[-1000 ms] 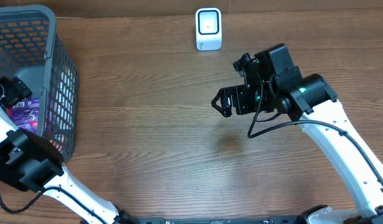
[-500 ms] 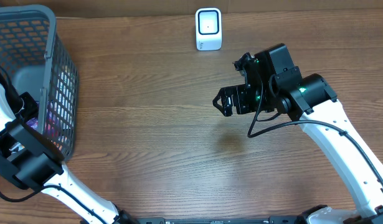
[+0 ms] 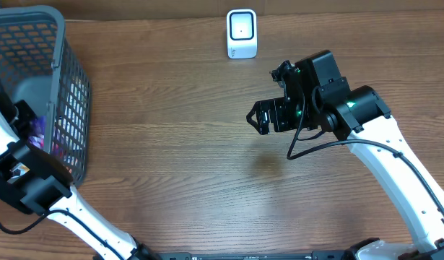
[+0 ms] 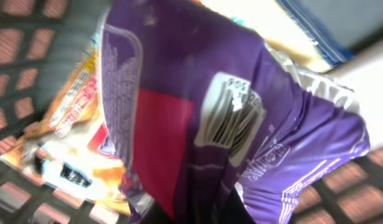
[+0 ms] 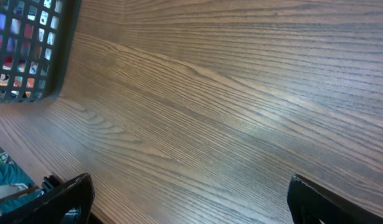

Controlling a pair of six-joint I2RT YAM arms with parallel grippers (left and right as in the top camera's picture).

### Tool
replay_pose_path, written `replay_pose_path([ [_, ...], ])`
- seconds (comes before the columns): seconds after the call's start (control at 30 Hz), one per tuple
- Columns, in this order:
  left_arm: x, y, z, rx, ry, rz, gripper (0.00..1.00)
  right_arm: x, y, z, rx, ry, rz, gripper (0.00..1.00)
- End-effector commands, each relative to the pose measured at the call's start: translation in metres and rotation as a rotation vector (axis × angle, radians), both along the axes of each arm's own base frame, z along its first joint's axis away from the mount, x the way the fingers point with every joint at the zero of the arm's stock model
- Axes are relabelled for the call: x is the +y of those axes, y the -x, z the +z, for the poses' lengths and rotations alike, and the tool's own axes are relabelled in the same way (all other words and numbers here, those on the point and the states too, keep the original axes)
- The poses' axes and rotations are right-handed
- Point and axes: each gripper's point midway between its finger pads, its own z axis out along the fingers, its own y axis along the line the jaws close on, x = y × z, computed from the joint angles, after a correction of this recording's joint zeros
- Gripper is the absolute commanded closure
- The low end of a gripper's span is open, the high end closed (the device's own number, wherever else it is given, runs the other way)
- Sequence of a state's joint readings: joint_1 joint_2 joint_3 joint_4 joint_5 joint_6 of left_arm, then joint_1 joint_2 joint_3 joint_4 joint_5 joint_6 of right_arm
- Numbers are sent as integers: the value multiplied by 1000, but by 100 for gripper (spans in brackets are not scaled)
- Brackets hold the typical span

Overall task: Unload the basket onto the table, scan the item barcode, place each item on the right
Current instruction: 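Lift the purple pack out and set it on the table center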

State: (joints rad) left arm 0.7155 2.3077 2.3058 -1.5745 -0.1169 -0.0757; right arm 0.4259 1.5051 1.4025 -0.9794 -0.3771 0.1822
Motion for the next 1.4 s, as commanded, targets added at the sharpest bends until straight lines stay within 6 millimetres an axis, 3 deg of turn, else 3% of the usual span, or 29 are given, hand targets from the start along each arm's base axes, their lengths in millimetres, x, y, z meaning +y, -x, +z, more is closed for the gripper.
replay_pose_path([
  [0.0, 2, -29, 71, -238, -52, 6, 96, 0, -3, 14, -49, -10, 0, 0],
  [0.1, -6, -41, 120, -390, -80, -17, 96, 0, -3, 14, -47, -11, -3, 0],
  [0.13, -17, -51, 156, -523, -88, -53, 96, 0, -3, 14, -45, -12, -6, 0],
  [0.27, -47, -56, 226, -756, -97, -129, 96, 0, -3, 14, -45, -12, -5, 0],
  [0.47, -118, -53, 300, -1035, 21, -341, 96, 0, -5, 15, -51, -14, -5, 0],
  [0.57, -172, -48, 336, -1194, 175, -504, 96, 0, -5, 15, -51, -14, -5, 0],
  [0.67, -216, -50, 351, -1261, 301, -630, 96, 1, -5, 16, -55, -16, -5, 0],
  [0.77, -247, -67, 333, -1172, 287, -699, 96, 1, -8, 22, -62, -31, -22, 0],
  [0.83, -272, -80, 311, -1068, 220, -795, 96, 1, -11, 40, -84, -58, -32, 0],
  [0.97, -335, -99, 243, -742, 71, -972, 96, -13, -14, 96, -165, -95, -65, 0],
  [1.07, -395, -97, 190, -563, 125, -1133, 96, -38, -16, 145, -244, -116, -130, 0],
  [1.2, -456, -71, 130, -401, 335, -1316, 96, -69, -17, 183, -306, -125, -212, 0],
  [1.37, -497, -14, 61, -178, 664, -1356, 96, -93, -14, 202, -330, -122, -275, 0],
])
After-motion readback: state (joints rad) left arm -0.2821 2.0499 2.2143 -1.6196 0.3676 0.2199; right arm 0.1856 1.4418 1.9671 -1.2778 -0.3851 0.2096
